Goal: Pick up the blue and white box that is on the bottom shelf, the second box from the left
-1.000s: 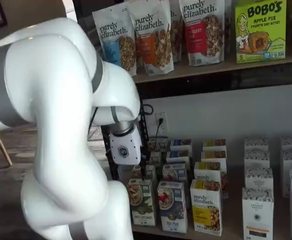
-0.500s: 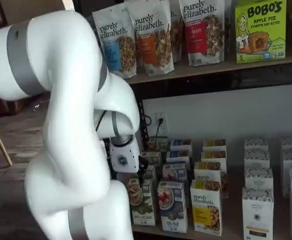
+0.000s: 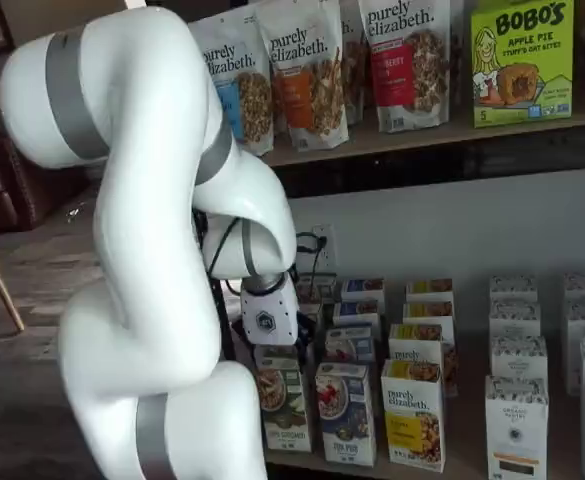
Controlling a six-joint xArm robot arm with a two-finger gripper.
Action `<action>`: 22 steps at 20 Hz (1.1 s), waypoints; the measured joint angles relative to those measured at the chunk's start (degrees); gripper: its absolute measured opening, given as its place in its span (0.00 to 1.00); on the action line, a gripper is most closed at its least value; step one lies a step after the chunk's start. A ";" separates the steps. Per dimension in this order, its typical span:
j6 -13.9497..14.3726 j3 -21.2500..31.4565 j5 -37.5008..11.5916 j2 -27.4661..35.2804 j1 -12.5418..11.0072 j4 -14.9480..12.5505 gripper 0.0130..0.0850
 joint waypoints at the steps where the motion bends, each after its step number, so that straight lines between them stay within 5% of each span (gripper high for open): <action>1: -0.71 -0.30 -0.59 0.76 -0.33 0.39 1.00; 10: -6.49 -3.28 -6.20 8.29 -2.70 3.75 1.00; 17: -5.45 -6.53 -8.27 14.04 -2.80 2.42 1.00; 22: -7.09 -8.63 -11.09 18.50 -2.43 4.36 1.00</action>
